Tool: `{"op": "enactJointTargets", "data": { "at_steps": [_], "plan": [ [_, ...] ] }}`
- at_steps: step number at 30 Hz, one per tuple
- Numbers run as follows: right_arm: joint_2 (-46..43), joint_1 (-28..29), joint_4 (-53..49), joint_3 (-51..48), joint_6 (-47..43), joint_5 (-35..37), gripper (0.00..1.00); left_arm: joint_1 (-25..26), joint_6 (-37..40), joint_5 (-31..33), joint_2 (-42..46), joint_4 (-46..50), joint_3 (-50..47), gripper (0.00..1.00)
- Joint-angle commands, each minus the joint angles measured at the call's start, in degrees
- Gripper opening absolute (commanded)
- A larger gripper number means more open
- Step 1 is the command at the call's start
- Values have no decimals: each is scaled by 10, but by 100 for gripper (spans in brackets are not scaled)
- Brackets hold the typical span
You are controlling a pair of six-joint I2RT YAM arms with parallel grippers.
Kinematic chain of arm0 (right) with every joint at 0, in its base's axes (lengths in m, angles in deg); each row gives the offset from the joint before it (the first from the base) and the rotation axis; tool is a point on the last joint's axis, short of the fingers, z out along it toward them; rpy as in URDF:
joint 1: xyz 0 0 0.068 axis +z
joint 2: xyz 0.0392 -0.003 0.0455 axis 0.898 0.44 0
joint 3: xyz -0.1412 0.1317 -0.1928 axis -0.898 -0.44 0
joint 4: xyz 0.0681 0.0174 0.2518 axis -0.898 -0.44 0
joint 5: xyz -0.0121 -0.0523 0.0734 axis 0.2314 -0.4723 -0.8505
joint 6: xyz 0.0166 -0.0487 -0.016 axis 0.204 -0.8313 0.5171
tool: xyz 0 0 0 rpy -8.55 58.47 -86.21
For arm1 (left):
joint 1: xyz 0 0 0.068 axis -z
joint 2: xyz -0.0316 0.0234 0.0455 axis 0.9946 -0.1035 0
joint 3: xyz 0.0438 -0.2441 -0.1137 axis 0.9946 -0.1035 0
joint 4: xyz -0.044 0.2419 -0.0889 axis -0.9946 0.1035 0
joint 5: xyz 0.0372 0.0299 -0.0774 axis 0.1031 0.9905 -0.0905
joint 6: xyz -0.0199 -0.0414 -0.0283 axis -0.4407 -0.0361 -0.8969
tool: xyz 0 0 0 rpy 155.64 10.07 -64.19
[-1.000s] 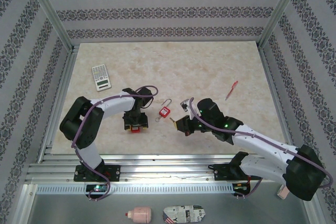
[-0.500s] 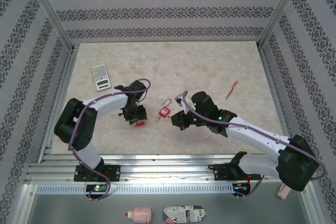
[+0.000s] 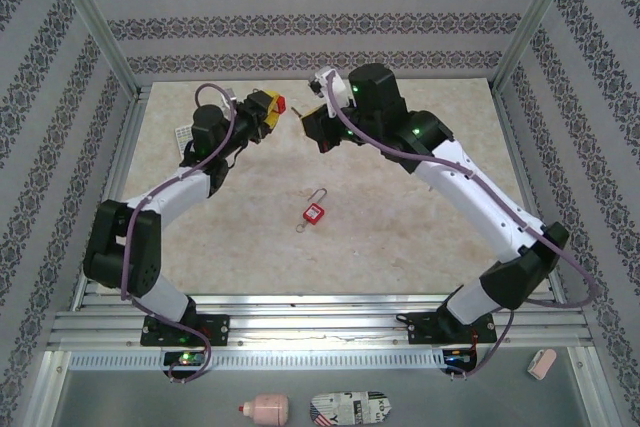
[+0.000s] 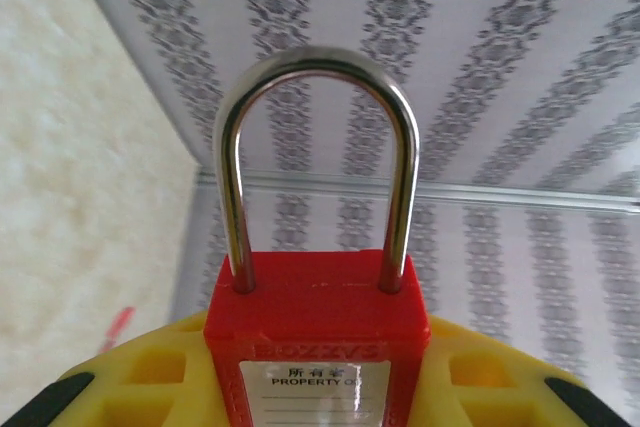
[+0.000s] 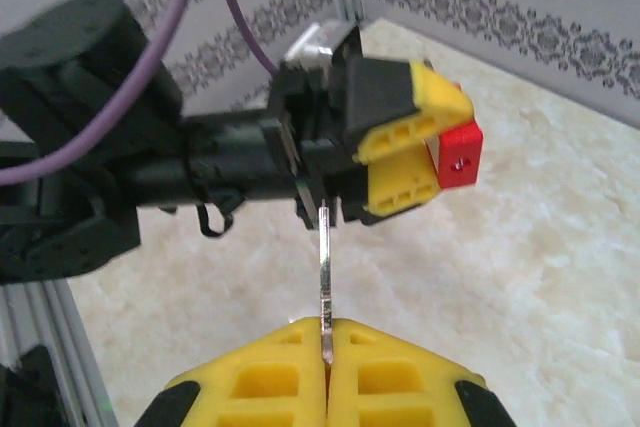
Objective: Unlock with the key
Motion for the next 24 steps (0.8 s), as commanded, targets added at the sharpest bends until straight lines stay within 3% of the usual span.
{"op": "enactJointTargets", "data": {
  "at_steps": [1, 4, 9, 24],
  "plan": [
    [25, -4, -93, 18, -55, 18, 0, -9, -164, -40, -12, -245, -20, 0],
    [40, -3, -120, 35, -68, 42, 0, -11, -199, -57, -2, -285, -46, 0],
    [58, 5, -131, 45, -78, 76, 0, -10, -196, -69, 31, -252, -106, 0],
    [78, 44, -127, 36, -86, 117, 0, -2, -158, -164, 85, -63, -113, 0]
  ]
}}
